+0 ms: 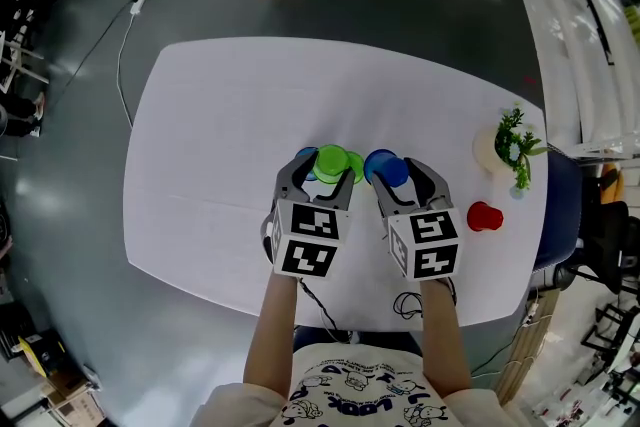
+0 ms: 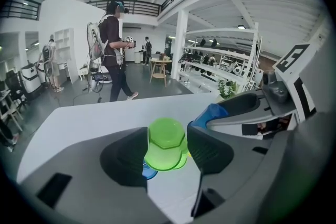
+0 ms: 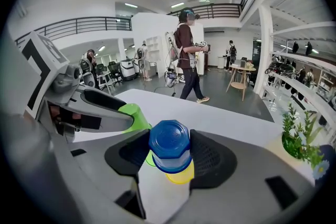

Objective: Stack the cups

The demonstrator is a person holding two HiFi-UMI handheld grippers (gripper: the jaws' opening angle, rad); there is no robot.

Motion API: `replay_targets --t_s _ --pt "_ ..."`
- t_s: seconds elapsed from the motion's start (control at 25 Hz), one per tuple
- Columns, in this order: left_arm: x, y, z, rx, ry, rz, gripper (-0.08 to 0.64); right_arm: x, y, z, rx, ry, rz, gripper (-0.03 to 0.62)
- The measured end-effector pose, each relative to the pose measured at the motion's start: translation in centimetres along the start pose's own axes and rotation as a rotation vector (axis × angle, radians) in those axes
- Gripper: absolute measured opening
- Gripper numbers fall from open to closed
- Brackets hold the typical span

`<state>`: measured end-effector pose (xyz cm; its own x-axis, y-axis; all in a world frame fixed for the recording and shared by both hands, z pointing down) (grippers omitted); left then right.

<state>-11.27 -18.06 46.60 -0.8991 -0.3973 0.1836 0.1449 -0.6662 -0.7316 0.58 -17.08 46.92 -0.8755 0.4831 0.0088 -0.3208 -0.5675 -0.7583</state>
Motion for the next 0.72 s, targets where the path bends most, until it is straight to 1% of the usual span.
replay_targets --t_s 0.2,0.36,0.56,0.72 --pt "-0.3 0.3 -0.8 -0.026 -0.011 -0.011 0.249 0.1 0.2 0.4 0.024 0.019 -0.026 0.252" --pt "-0.1 0.1 -1.6 -0.040 0.006 -0.016 0.249 0.1 0.1 0.7 0.032 0.038 -0.034 0.252" --pt "0.9 -0.3 -3.0 -0.058 0.033 -0.051 0.247 0.7 0.4 1.0 0.053 0.061 -0.068 0.252" --pt "1.6 -1.1 -3.8 -0.052 0.049 -0.081 0.247 1.0 0.4 1.1 0.065 0.075 -0.090 0.252"
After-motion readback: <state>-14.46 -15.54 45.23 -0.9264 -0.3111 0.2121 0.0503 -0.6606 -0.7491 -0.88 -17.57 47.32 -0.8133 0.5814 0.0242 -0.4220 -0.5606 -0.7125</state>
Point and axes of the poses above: the fingertips, and each gripper's own axes: z forward along the fingers, x to its left, y out of its top, the point moved 4 cm from there along -z, backward along the fingers, and after that the axes turned 7 degrees about -z, right-handed, at the moved point
